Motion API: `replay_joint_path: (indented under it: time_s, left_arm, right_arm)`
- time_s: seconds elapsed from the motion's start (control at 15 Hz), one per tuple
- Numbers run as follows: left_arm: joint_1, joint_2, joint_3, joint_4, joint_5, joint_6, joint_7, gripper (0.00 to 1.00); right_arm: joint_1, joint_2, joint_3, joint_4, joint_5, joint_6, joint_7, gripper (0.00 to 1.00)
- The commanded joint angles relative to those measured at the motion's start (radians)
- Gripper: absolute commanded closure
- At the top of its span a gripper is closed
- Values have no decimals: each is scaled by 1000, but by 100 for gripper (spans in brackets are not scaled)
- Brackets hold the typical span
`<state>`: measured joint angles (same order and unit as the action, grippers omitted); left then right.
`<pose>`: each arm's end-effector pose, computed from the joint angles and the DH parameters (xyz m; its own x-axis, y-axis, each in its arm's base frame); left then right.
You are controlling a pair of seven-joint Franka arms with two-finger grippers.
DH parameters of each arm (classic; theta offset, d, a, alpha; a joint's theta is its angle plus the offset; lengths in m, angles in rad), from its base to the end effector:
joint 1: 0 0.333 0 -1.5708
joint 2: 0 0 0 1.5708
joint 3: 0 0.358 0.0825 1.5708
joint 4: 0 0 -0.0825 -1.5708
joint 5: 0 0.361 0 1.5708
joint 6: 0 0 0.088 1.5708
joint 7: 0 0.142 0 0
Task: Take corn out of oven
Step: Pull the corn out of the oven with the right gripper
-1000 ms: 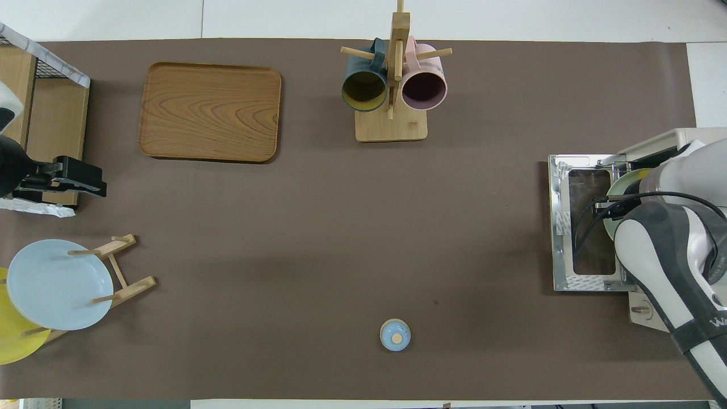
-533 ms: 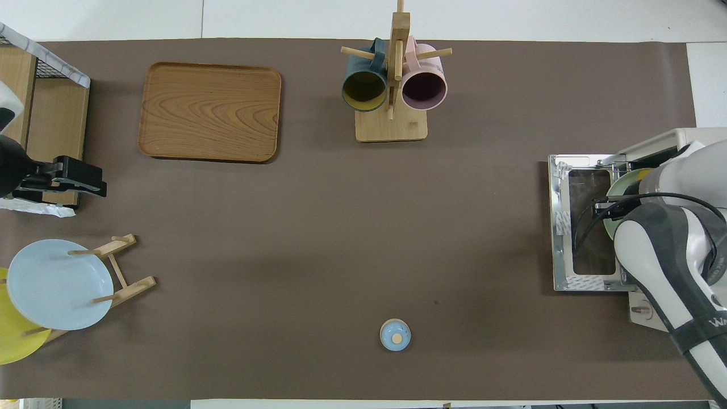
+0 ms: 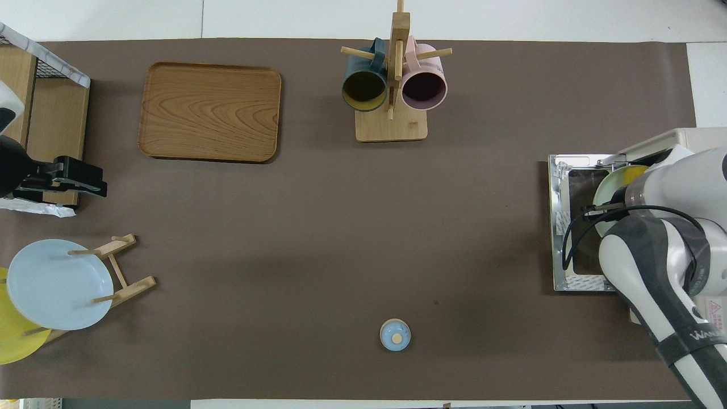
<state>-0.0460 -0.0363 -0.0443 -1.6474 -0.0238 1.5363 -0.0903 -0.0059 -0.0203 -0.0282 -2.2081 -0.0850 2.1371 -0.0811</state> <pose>0.5082 -0.0499 0.6135 0.9971 -0.0004 -0.0765 0.0007 -0.9999 0.0153 0.4977 -0.0232 0.4049 0.9941 0.0923 -0.0576 0.0960 -0.9933 0.0642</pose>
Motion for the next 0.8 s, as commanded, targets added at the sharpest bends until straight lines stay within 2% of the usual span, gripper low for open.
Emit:
replay_joint_path:
  time_s: [0.0,0.13,0.33,0.73]
  left_arm:
    - [-3,-10,0,-14,10,11,0,0]
    - [-3,-10,0,-14,10,11,-2,0]
    - [-3,-10,1,-14,10,14,0,0]
    - [8,-7,0,-17,10,71,9,0]
  right_arm:
    - [113,26,7,100,-9,-116,74,100]
    - [199,52,7,186,-10,-183,156,100]
    - [318,68,7,226,-10,-181,271,100]
    - [556,213,8,387,2,-186,564,100]
